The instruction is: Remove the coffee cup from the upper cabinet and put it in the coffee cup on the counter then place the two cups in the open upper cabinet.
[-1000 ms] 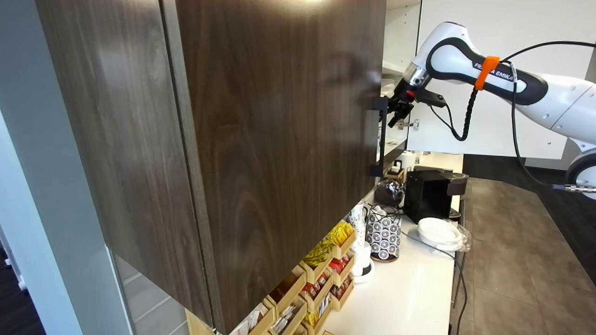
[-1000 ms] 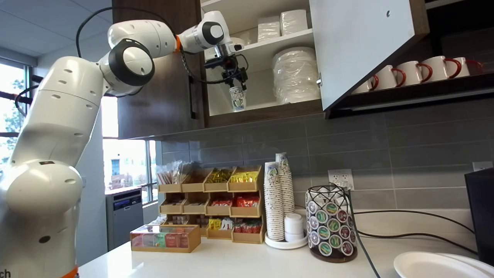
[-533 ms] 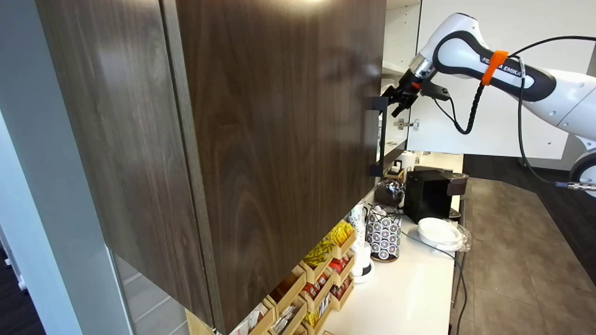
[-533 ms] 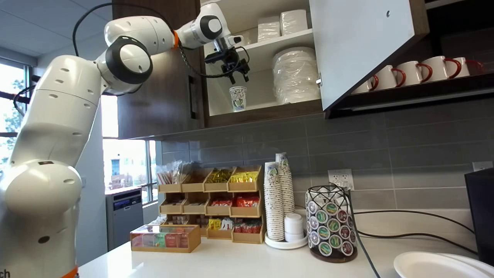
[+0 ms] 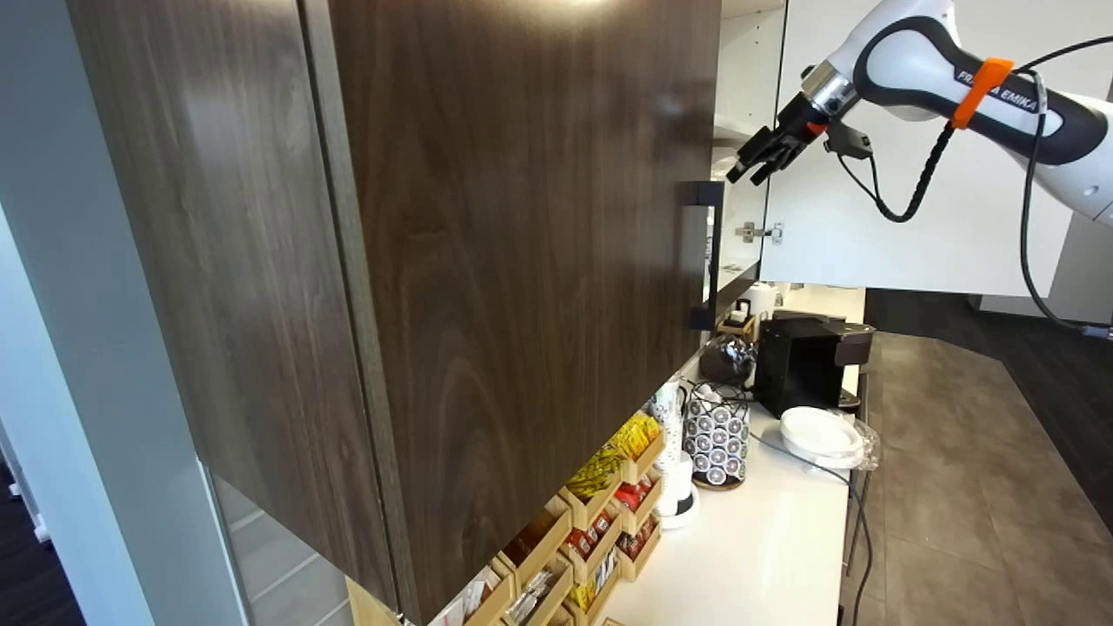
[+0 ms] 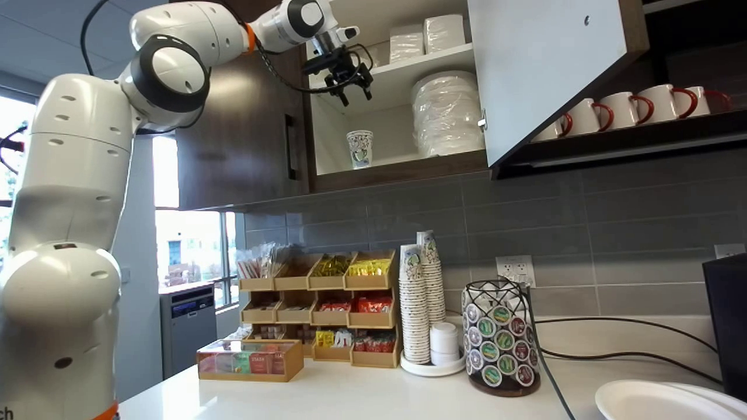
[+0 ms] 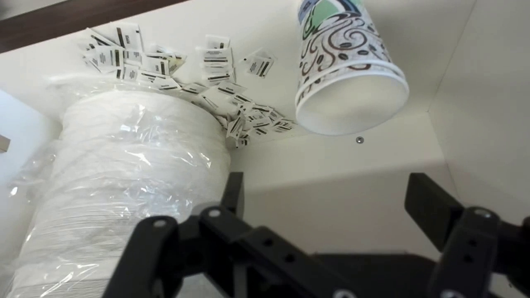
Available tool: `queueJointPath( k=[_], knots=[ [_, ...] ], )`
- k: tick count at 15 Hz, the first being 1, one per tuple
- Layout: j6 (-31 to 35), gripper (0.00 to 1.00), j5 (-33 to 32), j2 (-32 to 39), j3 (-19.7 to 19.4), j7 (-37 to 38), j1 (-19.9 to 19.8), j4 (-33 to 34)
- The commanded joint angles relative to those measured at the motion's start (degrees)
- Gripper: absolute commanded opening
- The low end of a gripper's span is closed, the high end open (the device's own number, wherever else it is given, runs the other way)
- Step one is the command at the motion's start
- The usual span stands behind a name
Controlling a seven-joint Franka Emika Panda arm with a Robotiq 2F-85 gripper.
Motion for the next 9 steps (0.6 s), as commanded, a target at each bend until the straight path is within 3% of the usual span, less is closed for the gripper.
queueJointPath(
  k=[1,9],
  knots=[
    [0.0,1.00,4.7,-6.5,-0.4,-4.3,-1.5,-8.0],
    [-2.2,1.00,9.5,-15.5,-2.6,-12.9,-2.3,-18.3]
  ],
)
